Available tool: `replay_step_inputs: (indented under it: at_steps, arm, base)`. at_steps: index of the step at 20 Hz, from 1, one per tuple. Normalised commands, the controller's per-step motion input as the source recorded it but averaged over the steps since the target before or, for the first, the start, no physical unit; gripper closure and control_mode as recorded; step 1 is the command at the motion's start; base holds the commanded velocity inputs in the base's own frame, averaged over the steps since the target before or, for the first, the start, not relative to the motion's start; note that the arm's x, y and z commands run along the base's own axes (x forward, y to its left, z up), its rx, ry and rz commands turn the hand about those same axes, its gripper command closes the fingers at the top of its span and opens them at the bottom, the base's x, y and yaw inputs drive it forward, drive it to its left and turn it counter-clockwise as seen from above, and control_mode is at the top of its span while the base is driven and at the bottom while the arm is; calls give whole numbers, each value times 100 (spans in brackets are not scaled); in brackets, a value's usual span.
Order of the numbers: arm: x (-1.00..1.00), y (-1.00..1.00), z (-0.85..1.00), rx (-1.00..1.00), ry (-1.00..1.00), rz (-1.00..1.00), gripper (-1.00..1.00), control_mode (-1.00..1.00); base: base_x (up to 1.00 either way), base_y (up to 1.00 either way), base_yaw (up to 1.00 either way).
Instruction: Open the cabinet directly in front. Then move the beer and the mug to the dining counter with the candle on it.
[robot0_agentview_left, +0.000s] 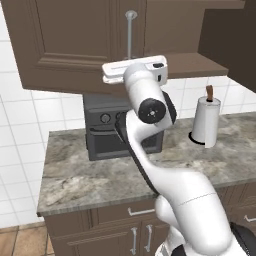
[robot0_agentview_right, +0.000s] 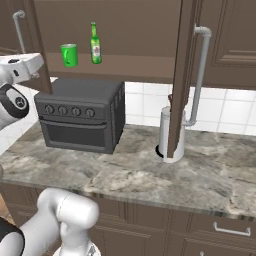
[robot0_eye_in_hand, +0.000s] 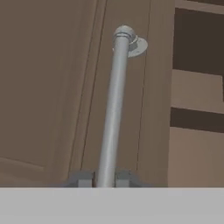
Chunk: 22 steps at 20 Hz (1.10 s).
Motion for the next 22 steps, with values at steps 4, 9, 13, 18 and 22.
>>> replay_step_inputs:
  at_steps: [4, 9, 13, 18, 22]
  arm:
    - [-72, 64, 0, -7, 8, 0, 100, -100]
    - [-56, 75, 0, -8, 9, 0, 100, -100]
    - [-49, 32, 4, -5, 4, -3, 100, -100]
    - [-54, -8, 24, 0, 0, -1, 100, -100]
    - [-24, -45, 19, -4, 1, 0, 100, -100]
  base:
    - [0, 0, 0]
    - [0, 0, 0]
    - [0, 0, 0]
    - [0, 0, 0]
    - [0, 0, 0]
